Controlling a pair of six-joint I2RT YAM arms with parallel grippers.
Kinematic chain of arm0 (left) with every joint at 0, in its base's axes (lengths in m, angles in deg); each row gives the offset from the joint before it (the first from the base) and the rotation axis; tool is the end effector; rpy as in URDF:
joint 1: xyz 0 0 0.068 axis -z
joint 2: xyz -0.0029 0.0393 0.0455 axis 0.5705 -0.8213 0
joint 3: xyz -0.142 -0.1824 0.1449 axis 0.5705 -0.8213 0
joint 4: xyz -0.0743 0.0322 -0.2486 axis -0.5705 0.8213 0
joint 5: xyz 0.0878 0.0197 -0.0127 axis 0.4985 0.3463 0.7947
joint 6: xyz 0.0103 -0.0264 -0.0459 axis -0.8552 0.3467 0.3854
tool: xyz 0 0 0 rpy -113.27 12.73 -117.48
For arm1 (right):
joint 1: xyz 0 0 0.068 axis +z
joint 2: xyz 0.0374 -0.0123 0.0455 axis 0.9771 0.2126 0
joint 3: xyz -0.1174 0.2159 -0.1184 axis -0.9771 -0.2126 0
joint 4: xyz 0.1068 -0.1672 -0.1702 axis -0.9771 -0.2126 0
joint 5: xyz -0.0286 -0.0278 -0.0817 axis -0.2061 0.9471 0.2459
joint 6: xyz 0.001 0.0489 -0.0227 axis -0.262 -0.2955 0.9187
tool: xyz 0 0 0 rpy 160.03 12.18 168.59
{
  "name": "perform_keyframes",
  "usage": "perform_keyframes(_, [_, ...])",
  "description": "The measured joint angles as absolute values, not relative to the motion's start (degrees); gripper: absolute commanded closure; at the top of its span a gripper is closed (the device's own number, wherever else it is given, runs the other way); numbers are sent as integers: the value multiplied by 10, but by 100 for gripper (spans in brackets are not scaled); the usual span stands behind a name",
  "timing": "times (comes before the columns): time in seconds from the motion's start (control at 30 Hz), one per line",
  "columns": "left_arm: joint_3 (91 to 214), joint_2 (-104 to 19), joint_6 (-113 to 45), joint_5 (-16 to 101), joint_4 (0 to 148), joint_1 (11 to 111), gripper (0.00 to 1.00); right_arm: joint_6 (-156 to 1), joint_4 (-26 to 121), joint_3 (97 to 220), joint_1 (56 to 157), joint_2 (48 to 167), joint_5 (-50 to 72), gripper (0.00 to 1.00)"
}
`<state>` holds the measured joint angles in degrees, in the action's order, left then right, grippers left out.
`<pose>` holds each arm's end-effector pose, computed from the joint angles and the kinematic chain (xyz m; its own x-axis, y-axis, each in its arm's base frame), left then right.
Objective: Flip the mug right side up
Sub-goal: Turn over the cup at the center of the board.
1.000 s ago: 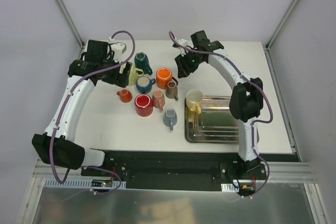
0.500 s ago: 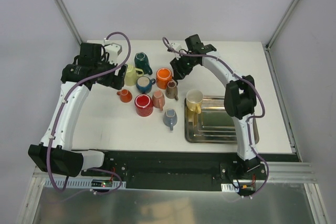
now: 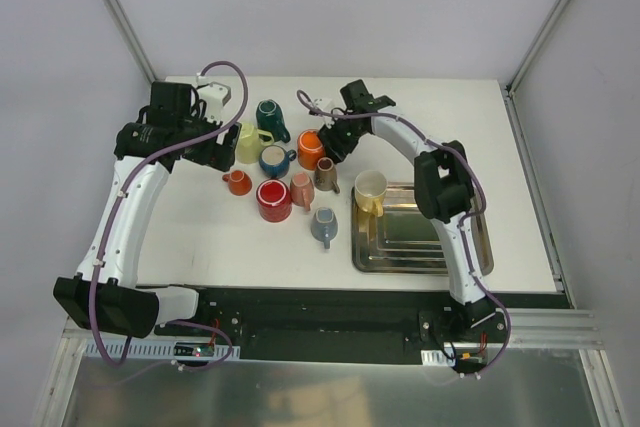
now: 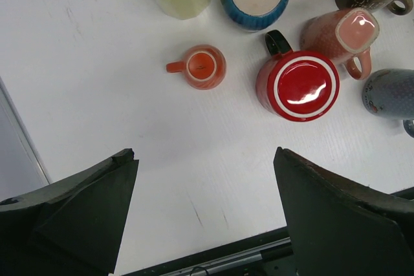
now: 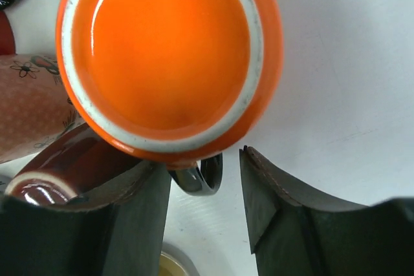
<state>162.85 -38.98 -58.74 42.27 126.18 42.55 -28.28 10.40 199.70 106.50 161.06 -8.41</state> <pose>0.2509 -0.0394 0.3984 -0.5609 0.3028 -0.7705 0.3811 0.9207 0.0844 0.4450 0.2629 0.1985 -0.0869 -0.7349 -0.6726 -0.9700 0.2164 -0.1111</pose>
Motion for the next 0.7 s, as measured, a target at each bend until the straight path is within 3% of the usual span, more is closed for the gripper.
perform_keyframes(0.07, [1629, -389, -587, 422, 1262, 425, 11, -280, 106, 1997, 1067, 1616, -83, 55])
perform_keyframes(0.2, [1629, -386, -587, 421, 1262, 422, 11, -276, 116, 1997, 1073, 1617, -82, 80])
perform_keyframes(0.37, [1627, -381, -587, 420, 1263, 422, 11, -273, 128, 1997, 1079, 1617, -77, 100])
perform_keyframes(0.7, [1625, -380, -601, 387, 1264, 422, 14, -300, 125, 1995, 1068, 1611, -74, 100])
